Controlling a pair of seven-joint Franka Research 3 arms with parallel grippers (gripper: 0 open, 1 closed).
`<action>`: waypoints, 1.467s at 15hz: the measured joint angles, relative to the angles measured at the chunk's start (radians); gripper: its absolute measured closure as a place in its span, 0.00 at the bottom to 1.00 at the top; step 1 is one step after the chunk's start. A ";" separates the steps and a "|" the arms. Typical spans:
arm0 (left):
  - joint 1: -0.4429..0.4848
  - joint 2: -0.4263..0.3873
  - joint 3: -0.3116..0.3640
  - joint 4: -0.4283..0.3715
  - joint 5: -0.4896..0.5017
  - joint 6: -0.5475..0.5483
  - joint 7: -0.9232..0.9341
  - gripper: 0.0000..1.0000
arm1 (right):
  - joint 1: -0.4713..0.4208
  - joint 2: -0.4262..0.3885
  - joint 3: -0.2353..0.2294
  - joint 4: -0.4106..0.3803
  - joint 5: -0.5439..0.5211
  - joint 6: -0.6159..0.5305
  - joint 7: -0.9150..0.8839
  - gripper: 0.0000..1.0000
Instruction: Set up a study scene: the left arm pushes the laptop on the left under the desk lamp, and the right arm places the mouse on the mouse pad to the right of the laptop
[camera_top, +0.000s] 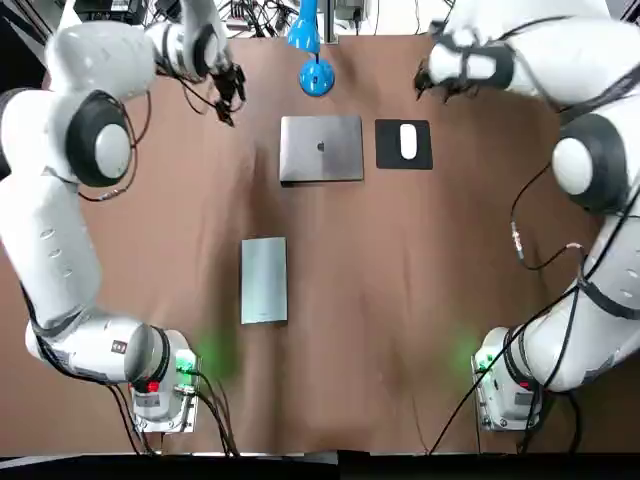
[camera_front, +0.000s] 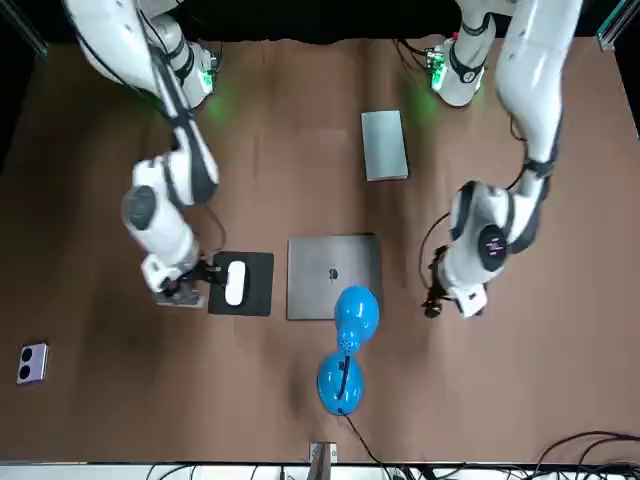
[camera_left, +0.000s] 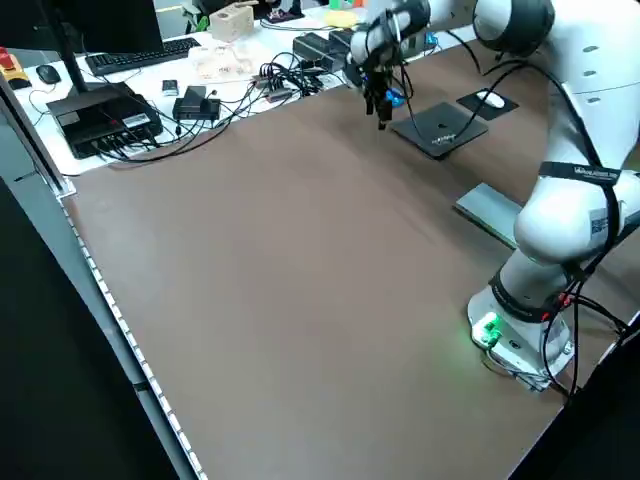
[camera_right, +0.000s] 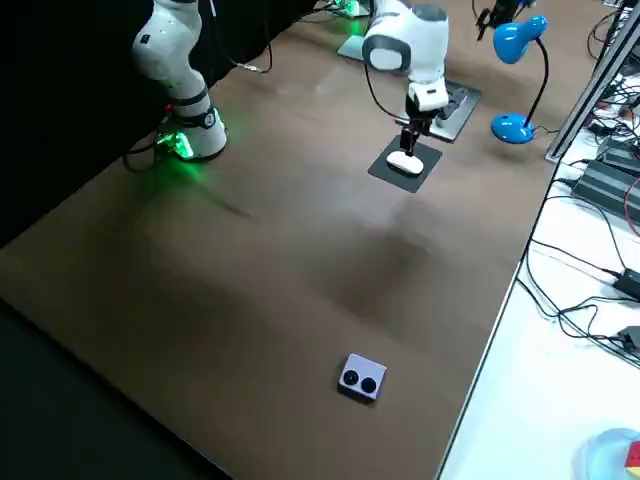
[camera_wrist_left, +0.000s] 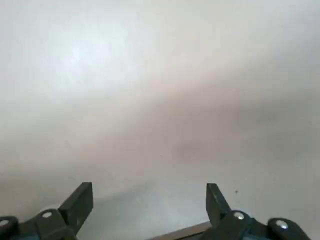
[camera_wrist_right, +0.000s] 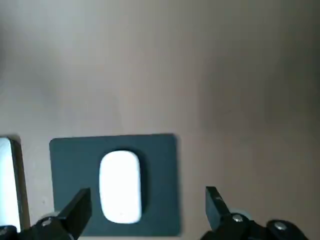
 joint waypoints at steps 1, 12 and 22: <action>0.016 -0.032 0.000 0.000 0.026 -0.032 0.082 0.00 | -0.038 -0.031 -0.001 0.018 0.000 -0.052 -0.040 0.00; 0.242 -0.169 0.002 0.062 0.059 -0.094 1.120 0.00 | -0.298 -0.211 -0.001 0.354 -0.046 -0.719 -0.260 0.00; 0.243 -0.320 -0.010 0.184 0.059 -0.333 1.263 0.00 | -0.258 -0.204 0.021 0.458 -0.141 -0.917 -0.259 0.00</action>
